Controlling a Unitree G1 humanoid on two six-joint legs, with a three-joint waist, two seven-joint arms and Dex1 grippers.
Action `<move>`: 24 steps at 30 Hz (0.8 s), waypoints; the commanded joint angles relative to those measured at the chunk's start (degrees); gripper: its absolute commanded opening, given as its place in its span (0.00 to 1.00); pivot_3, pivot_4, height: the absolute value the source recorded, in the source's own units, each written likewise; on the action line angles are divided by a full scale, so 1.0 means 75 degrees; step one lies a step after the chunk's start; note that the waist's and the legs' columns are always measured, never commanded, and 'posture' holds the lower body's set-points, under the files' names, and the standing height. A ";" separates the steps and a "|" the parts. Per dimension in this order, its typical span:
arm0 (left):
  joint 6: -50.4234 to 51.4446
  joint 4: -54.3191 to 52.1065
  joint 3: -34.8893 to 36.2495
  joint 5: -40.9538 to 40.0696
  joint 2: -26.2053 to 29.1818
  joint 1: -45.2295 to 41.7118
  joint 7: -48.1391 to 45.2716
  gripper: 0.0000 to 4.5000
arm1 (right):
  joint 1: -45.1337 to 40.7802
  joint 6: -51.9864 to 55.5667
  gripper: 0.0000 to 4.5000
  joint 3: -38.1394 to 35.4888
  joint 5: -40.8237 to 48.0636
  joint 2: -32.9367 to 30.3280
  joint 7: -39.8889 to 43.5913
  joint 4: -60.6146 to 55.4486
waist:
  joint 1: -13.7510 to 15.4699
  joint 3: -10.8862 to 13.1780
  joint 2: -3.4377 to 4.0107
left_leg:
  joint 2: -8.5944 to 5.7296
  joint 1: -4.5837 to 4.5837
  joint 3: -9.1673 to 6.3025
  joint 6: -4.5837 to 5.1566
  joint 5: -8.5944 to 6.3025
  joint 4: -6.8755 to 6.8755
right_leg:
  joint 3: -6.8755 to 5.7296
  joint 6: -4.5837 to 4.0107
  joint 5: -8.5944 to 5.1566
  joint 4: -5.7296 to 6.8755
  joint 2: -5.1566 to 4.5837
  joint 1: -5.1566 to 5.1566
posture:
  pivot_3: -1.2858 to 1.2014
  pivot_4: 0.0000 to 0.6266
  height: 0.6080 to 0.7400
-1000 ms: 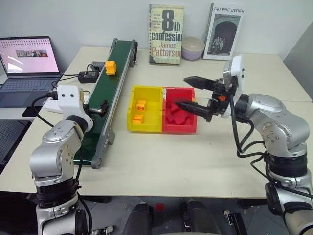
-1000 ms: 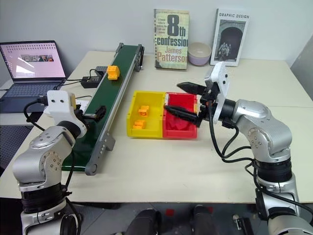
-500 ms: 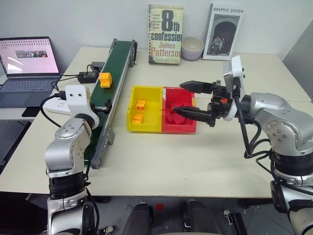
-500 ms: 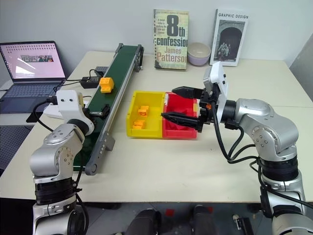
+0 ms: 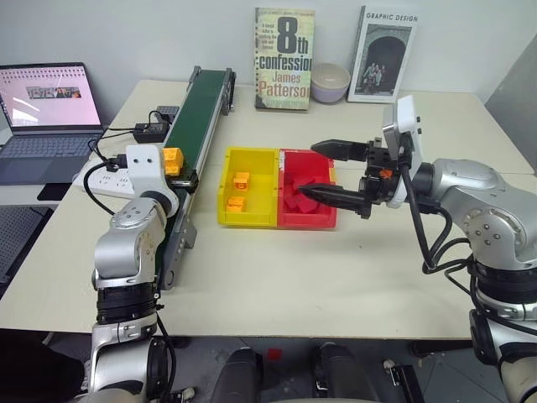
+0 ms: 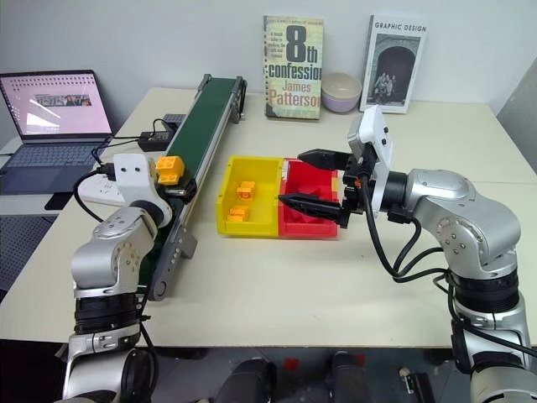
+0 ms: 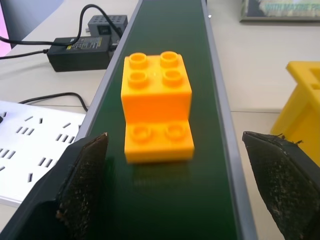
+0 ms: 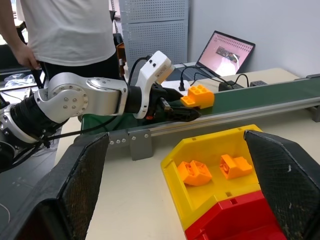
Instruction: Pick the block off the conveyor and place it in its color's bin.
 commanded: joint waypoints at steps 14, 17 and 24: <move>0.1618 -0.1932 0.1182 -0.0697 0.0065 0.0643 0.0348 0.40 | -0.0545 -0.0269 1.00 -0.0115 0.0046 0.0038 -0.0071 0.0406 | -0.0012 0.0000 0.0000 | 0.0001 -0.0002 -0.0001 0.0000 0.0000 -0.0002 | 0.0001 0.0000 0.0000 -0.0001 -0.0006 -0.0003 | 0.52 0.24 1.00; 0.2050 -0.2407 0.1339 -0.0747 -0.0029 0.0862 0.0499 0.34 | -0.0513 -0.0373 1.00 -0.0105 0.0034 0.0034 0.0008 0.0486 | -0.0014 0.0000 0.0000 | 0.0002 -0.0001 -0.0003 -0.0001 0.0000 -0.0002 | -0.0001 0.0000 0.0000 -0.0001 -0.0005 -0.0002 | 0.52 0.24 1.00; 0.2190 -0.2260 0.1227 -0.0786 0.0197 0.0355 0.0327 0.34 | -0.0082 -0.0401 1.00 -0.0170 0.0028 -0.0038 -0.0149 0.0088 | -0.0003 0.0000 0.0000 | 0.0001 0.0001 -0.0004 -0.0001 0.0000 0.0002 | -0.0002 0.0000 0.0000 0.0002 -0.0002 0.0002 | 0.52 0.24 1.00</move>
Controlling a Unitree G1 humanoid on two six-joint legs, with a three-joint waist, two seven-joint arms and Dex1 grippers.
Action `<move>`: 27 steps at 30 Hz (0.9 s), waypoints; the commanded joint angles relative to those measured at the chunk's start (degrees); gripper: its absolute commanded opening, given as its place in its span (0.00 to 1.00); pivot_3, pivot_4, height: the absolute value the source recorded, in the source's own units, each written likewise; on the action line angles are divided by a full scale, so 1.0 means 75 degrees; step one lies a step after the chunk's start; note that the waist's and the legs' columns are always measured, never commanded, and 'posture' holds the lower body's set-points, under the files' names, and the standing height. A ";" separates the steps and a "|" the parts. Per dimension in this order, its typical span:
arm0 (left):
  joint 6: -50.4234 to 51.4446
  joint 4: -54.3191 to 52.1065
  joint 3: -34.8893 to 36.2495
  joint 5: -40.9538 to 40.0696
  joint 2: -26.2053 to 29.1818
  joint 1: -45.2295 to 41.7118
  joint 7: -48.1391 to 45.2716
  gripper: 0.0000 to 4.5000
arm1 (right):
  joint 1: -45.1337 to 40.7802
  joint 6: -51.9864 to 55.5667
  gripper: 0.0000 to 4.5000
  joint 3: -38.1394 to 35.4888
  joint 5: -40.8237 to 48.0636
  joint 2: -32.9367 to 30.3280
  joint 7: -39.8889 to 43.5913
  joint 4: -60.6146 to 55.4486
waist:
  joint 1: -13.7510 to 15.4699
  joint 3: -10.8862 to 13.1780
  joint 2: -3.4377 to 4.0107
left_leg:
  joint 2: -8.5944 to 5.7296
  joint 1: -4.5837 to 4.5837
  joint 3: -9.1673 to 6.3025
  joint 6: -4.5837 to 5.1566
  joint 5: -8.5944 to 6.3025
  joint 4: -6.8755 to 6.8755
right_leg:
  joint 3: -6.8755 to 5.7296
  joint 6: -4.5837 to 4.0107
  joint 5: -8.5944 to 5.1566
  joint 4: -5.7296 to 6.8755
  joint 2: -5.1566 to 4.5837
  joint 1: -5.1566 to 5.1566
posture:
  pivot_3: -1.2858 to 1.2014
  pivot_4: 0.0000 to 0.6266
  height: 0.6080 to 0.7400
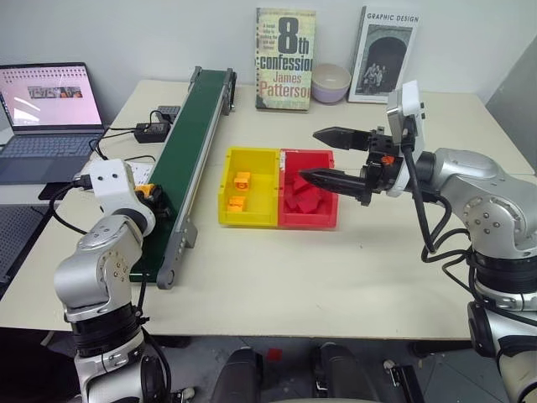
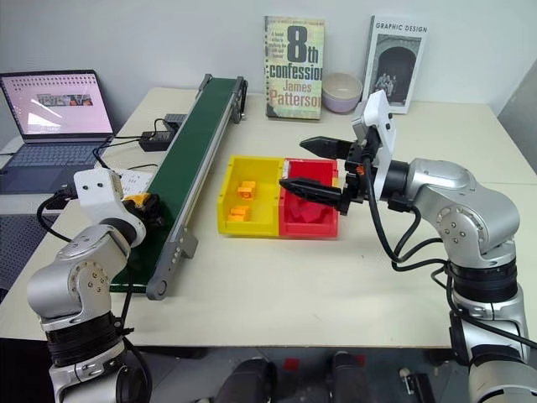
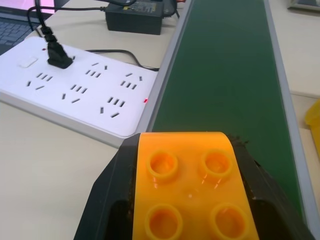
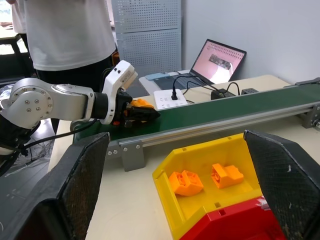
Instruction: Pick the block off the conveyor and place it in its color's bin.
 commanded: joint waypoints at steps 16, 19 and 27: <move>-0.3066 0.4103 -0.4805 0.0116 0.0496 -0.4567 -0.6562 0.34 | 0.2601 0.0802 1.00 -0.1330 -0.0355 -0.0360 -0.3091 -0.3465 | 0.0120 0.0002 -0.0002 | -0.0011 -0.0012 0.0027 0.0001 -0.0001 -0.0007 | -0.0003 0.0000 -0.0002 -0.0013 0.0020 -0.0012 | 0.52 0.24 1.00; -0.4515 0.5511 -0.5657 0.0703 0.0125 -0.4916 -0.7794 0.34 | 0.2919 0.1074 1.00 -0.1286 -0.0296 -0.0230 -0.3572 -0.3963 | 0.0099 0.0002 0.0000 | -0.0008 -0.0012 0.0017 0.0002 -0.0001 -0.0009 | -0.0004 -0.0005 -0.0007 -0.0011 0.0025 -0.0010 | 0.52 0.24 1.00; -0.6193 0.7647 -0.5650 0.1474 -0.0196 -0.5713 -0.8325 0.34 | 0.3006 0.1416 1.00 -0.1472 -0.0042 -0.0118 -0.4265 -0.4432 | 0.0003 0.0003 -0.0001 | -0.0007 -0.0018 0.0028 0.0006 -0.0001 0.0002 | -0.0007 0.0015 -0.0019 -0.0011 0.0033 -0.0015 | 0.52 0.24 1.00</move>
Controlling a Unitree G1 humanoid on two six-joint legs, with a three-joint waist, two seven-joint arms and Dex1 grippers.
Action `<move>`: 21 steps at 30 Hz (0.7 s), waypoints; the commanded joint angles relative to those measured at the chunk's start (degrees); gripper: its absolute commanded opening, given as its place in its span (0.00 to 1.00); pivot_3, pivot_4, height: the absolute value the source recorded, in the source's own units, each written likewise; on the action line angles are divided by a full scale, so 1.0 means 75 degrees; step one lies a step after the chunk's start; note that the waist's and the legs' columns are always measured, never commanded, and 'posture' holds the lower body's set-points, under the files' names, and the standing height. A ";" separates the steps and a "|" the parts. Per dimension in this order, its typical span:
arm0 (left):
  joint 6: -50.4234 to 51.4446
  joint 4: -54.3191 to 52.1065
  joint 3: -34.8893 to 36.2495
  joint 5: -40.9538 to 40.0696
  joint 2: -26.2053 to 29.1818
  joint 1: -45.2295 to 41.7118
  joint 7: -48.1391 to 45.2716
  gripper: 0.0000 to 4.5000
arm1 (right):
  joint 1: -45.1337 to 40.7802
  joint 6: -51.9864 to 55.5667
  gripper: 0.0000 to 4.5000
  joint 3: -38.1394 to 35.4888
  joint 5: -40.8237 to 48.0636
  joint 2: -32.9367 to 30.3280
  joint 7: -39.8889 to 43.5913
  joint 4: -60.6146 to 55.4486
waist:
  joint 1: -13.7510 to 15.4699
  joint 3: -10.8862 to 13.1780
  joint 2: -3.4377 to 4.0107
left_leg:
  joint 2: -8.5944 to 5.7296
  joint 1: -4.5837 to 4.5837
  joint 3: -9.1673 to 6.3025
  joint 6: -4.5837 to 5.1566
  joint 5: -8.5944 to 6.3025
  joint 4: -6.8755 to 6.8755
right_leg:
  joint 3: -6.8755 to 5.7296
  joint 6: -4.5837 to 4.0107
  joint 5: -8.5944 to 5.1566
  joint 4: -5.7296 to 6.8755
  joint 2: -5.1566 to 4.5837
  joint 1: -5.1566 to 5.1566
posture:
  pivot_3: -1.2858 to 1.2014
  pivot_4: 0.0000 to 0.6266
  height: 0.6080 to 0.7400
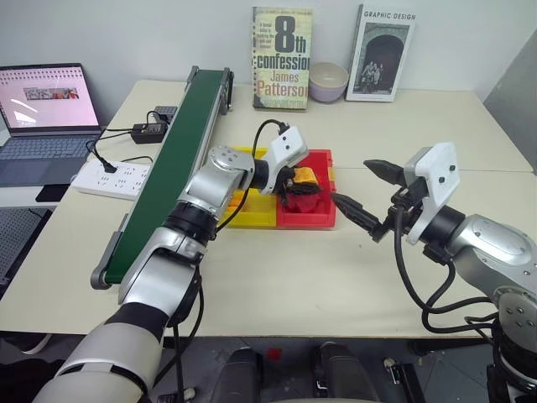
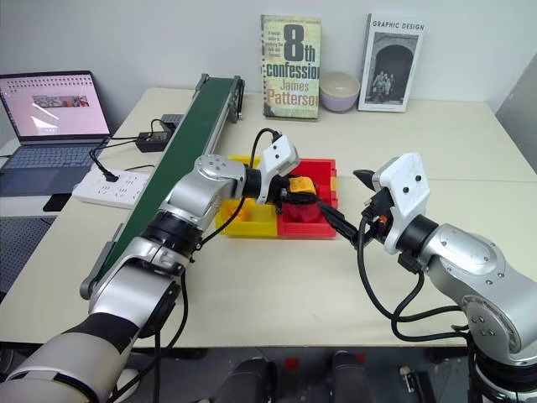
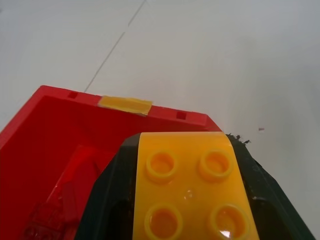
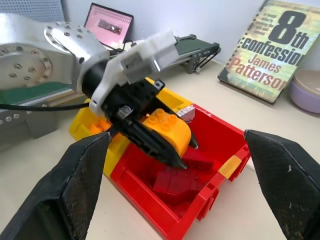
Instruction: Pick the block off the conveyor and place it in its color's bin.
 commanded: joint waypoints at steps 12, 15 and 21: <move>0.0398 -0.0642 0.1387 0.0342 0.1540 0.0527 0.0581 0.34 | -0.0773 -0.0049 1.00 0.0320 0.0861 -0.0116 0.0482 0.0184 | 0.0016 -0.0001 0.0005 | 0.0007 0.0009 -0.0018 0.0003 -0.0002 -0.0005 | -0.0006 -0.0004 0.0002 0.0012 0.0001 0.0005 | 0.52 0.24 1.00; 0.0465 -0.0661 0.1536 0.0328 0.1372 0.0673 0.0774 0.34 | -0.1133 -0.0043 1.00 0.0650 0.0961 -0.0116 0.0815 0.0454 | 0.0061 0.0001 0.0002 | -0.0001 -0.0006 -0.0026 0.0003 -0.0001 0.0019 | -0.0013 0.0003 0.0008 0.0004 -0.0004 0.0011 | 0.52 0.24 1.00; 0.0433 -0.0442 0.1684 0.0333 0.1318 0.0669 0.0849 0.60 | -0.1124 -0.0104 1.00 0.0935 0.0937 -0.0288 0.1217 0.0697 | 0.0019 0.0001 0.0001 | -0.0006 -0.0009 -0.0006 0.0010 -0.0006 0.0027 | -0.0004 0.0008 0.0014 0.0001 -0.0010 0.0007 | 0.52 0.24 1.00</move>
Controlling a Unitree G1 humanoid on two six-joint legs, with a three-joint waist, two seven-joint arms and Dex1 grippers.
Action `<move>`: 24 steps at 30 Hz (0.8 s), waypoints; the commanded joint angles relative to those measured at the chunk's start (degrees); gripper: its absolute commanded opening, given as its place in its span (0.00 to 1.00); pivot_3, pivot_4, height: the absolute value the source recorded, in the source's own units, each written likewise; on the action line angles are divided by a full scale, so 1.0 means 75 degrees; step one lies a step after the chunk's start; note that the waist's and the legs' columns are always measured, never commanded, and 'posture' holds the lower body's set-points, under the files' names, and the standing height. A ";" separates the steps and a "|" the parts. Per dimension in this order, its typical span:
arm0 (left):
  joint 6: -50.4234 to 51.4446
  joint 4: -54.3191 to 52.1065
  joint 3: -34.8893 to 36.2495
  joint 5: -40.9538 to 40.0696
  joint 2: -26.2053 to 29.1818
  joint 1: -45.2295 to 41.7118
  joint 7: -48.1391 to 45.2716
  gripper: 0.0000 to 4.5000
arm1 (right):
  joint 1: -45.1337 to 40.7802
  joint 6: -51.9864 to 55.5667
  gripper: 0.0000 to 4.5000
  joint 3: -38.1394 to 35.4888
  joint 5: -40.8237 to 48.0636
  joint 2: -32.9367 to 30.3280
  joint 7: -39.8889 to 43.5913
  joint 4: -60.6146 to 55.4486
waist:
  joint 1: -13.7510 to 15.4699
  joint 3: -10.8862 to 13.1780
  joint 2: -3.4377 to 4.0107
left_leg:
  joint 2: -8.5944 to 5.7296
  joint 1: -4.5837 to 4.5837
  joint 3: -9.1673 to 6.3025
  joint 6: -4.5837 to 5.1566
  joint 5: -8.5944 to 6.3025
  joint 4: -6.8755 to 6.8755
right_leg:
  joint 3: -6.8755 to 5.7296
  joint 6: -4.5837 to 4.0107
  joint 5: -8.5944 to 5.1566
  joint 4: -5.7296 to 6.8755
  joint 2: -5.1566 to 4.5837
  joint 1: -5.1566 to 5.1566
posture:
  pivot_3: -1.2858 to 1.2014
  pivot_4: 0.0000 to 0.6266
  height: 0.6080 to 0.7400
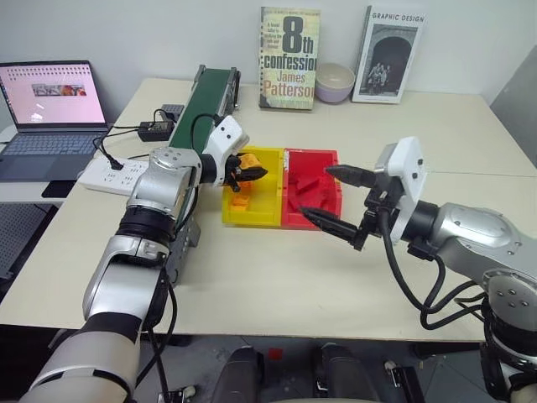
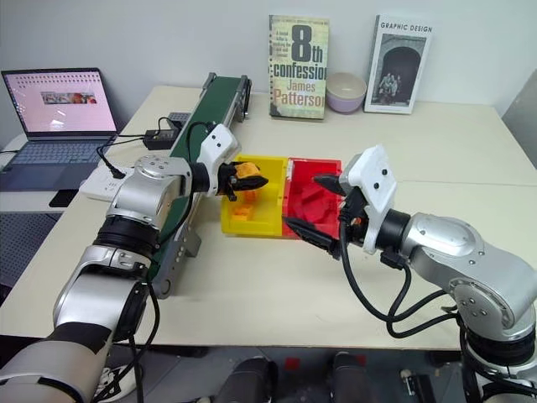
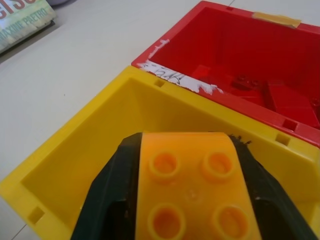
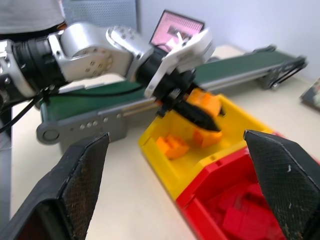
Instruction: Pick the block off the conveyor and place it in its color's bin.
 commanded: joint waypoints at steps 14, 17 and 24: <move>0.1813 -0.3543 0.1234 -0.0660 0.1812 0.1050 -0.0349 0.99 | -0.0284 -0.1008 1.00 0.0160 -0.0690 -0.0740 0.1395 0.1023 | -0.0086 0.0000 0.0001 | 0.0011 0.0010 0.0002 -0.0001 0.0000 -0.0013 | 0.0006 -0.0001 0.0000 0.0009 0.0006 -0.0007 | 0.52 0.24 1.00; 0.2461 -0.4844 0.1691 -0.1000 0.2485 0.1927 -0.0412 0.99 | -0.0333 -0.1324 1.00 0.0177 -0.0938 -0.0971 0.1820 0.1423 | -0.0121 0.0000 0.0001 | 0.0011 0.0013 0.0003 -0.0001 0.0000 -0.0025 | 0.0014 -0.0002 0.0000 0.0011 0.0003 -0.0011 | 0.52 0.24 1.00; 0.3596 -0.6440 0.2653 -0.1906 0.3395 0.3418 -0.0469 0.99 | -0.0490 -0.2077 1.00 0.0354 -0.1529 -0.1287 0.2777 0.2379 | -0.0068 0.0001 0.0002 | 0.0014 0.0019 -0.0008 -0.0002 0.0001 -0.0024 | 0.0011 -0.0006 -0.0005 0.0007 0.0003 -0.0003 | 0.52 0.24 1.00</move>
